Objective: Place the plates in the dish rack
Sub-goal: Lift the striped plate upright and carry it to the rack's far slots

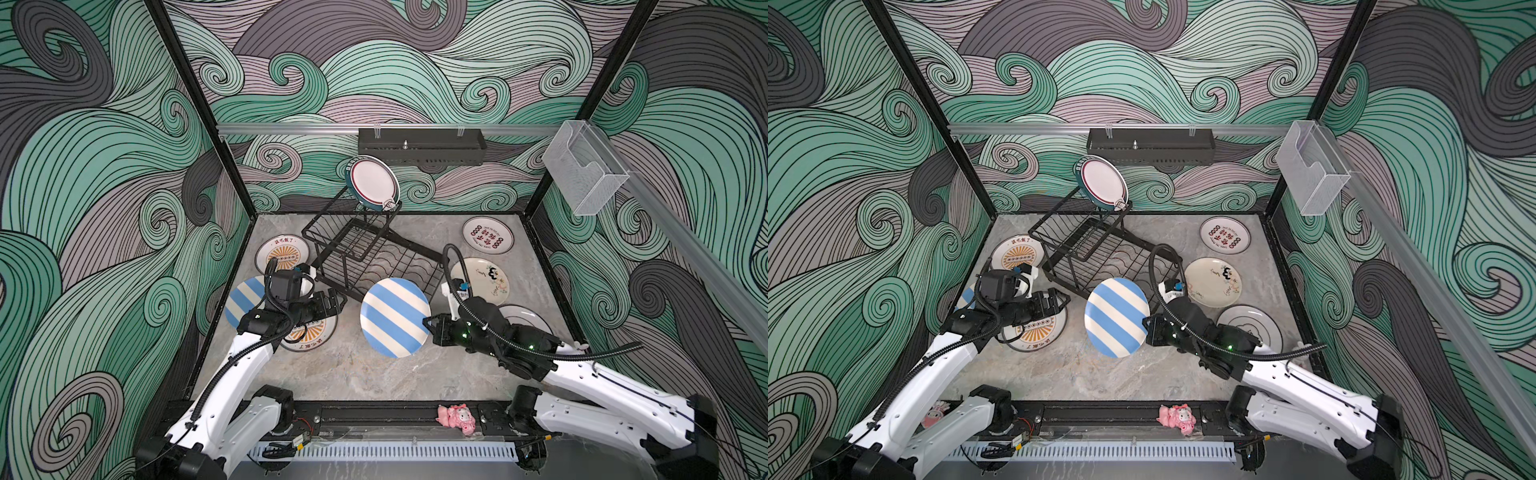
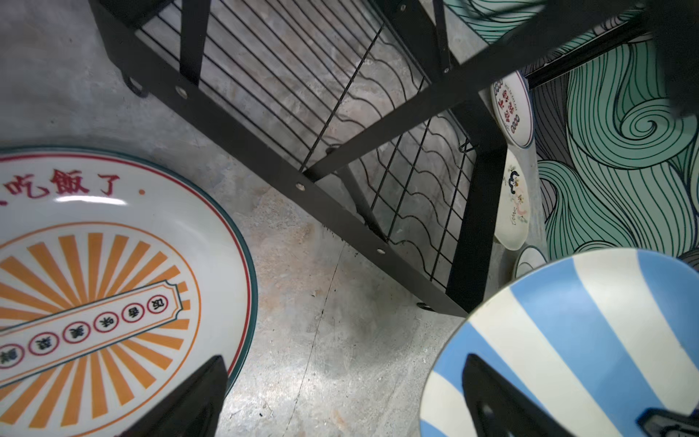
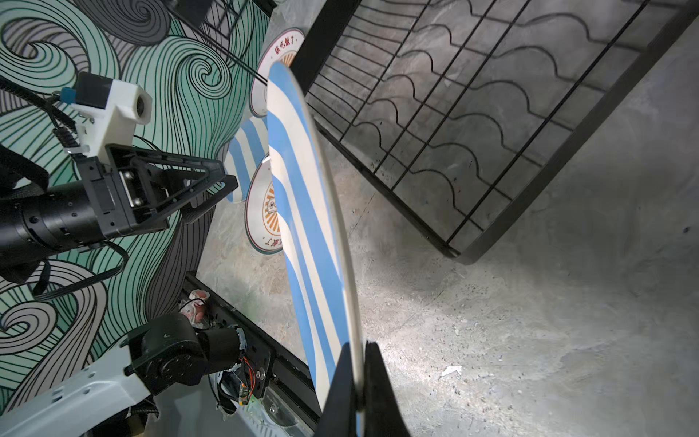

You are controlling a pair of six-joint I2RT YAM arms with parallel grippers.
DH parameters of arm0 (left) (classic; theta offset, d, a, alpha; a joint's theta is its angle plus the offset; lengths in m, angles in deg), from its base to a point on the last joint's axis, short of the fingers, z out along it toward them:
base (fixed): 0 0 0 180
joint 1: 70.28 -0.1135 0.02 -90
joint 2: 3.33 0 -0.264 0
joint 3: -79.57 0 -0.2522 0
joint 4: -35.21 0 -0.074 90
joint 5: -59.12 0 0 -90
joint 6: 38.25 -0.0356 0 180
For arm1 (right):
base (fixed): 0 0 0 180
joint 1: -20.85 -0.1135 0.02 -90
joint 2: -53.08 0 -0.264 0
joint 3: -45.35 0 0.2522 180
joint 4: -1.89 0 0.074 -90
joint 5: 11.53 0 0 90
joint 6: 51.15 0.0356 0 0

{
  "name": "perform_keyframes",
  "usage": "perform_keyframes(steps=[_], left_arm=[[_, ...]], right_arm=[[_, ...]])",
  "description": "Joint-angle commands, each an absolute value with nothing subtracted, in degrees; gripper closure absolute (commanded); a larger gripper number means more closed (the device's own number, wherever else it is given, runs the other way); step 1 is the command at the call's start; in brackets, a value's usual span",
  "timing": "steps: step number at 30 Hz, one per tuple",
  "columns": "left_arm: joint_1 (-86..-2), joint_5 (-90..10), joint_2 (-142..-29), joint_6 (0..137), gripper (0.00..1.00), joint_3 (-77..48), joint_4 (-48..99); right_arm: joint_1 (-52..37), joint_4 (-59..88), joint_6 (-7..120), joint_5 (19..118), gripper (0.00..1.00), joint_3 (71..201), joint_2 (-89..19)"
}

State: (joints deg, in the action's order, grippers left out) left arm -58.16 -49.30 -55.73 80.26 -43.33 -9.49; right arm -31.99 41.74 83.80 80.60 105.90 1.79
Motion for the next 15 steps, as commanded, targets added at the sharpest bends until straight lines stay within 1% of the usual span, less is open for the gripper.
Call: perform_keyframes(steps=[1,5,8,10,15], left_arm=[[-58.60,-46.68,-56.73,77.15,0.01,-38.29,-11.39],[-58.43,-52.25,-61.74,79.38,0.01,-37.58,-4.21],[-57.35,-52.86,-67.66,81.09,0.01,-36.52,-2.58],[-56.15,-51.82,-71.99,80.40,0.02,-34.23,-5.07],[-52.47,-48.34,-76.32,79.70,0.01,-35.16,0.98]], right_arm=[[-25.27,45.68,73.55,73.61,1.00,113.55,1.25],[-12.87,47.39,66.69,64.47,1.00,124.11,-4.93],[-4.70,47.44,62.45,58.78,1.00,131.48,-10.36],[-1.31,47.41,58.47,57.51,1.00,136.48,-13.61],[0.63,44.75,49.54,58.23,1.00,147.30,-21.31]])
